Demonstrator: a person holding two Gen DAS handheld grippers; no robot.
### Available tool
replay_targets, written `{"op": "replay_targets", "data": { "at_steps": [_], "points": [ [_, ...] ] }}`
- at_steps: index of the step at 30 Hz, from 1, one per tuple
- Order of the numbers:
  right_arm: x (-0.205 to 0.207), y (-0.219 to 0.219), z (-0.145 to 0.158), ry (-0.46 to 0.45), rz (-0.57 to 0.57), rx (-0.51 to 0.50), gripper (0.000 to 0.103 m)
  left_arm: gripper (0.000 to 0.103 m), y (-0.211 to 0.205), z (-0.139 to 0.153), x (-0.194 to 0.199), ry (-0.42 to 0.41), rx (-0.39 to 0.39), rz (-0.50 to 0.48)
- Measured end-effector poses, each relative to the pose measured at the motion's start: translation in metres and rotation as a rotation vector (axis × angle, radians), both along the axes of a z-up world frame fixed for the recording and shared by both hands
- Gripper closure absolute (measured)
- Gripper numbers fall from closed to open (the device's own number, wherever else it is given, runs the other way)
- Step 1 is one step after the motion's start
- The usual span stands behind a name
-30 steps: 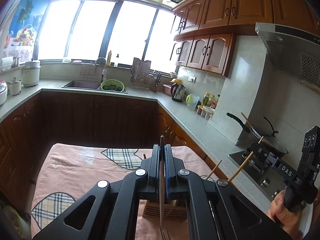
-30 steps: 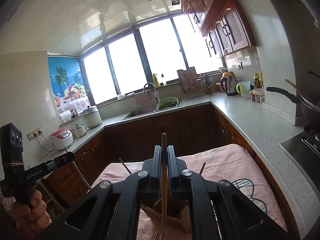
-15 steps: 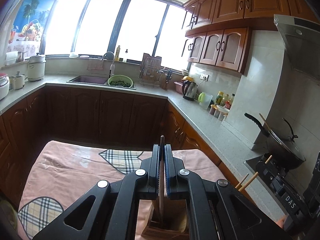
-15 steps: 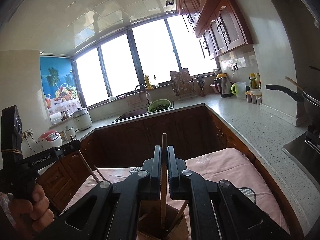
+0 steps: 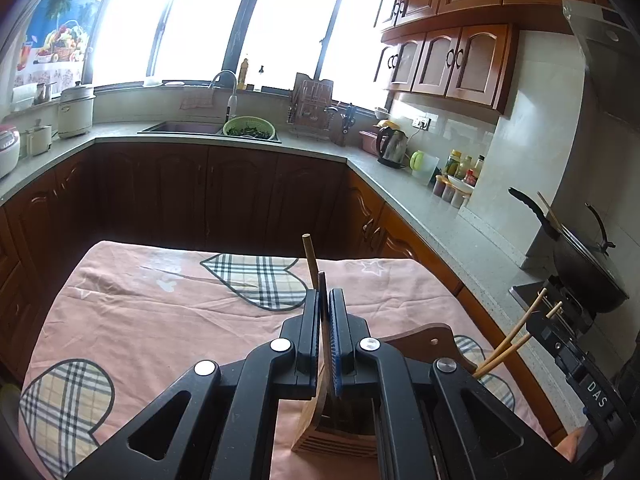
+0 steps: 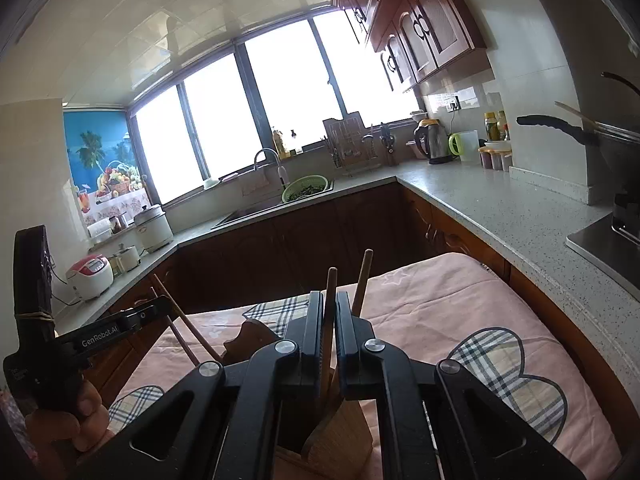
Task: Organize utensils
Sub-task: 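Carry both held chopsticks to the wooden holder and lower them in, then open both tools and move them back down to the utensils on the cloth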
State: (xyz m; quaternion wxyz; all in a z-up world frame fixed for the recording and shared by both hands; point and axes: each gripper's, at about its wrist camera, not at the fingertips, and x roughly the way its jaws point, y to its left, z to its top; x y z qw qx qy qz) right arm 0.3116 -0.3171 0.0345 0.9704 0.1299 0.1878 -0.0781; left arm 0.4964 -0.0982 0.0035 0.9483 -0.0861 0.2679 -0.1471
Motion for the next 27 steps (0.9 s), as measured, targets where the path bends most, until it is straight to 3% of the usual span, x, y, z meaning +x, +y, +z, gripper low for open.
{"op": "replay_targets", "data": {
  "at_steps": [11, 15, 17, 19, 24, 26, 27],
  "points": [
    [0.003, -0.004, 0.000, 0.027, 0.007, 0.013, 0.096, 0.099, 0.017, -0.004, -0.015, 0.010, 0.002, -0.007],
    [0.002, -0.002, 0.000, 0.032, 0.011, 0.026, 0.092, 0.084, 0.024, -0.002, -0.022, 0.010, 0.000, -0.010],
    [0.001, -0.002, 0.002, 0.028, 0.008, 0.030, 0.088, 0.081, 0.026, -0.001, -0.028, 0.002, 0.007, -0.010],
    [-0.002, -0.003, 0.004, 0.016, 0.004, 0.038, 0.070, 0.080, 0.028, 0.000, -0.032, 0.002, 0.008, -0.012],
    [-0.009, -0.002, 0.011, -0.009, -0.007, 0.044, 0.065, 0.058, 0.039, 0.003, -0.047, 0.005, 0.000, -0.010],
    [-0.014, -0.002, 0.014, -0.021, -0.015, 0.052, 0.057, 0.039, 0.046, 0.005, -0.057, 0.006, -0.001, -0.001],
    [-0.017, -0.002, 0.015, -0.028, -0.017, 0.057, 0.051, 0.036, 0.051, 0.006, -0.062, 0.004, 0.002, 0.007]
  ]
}}
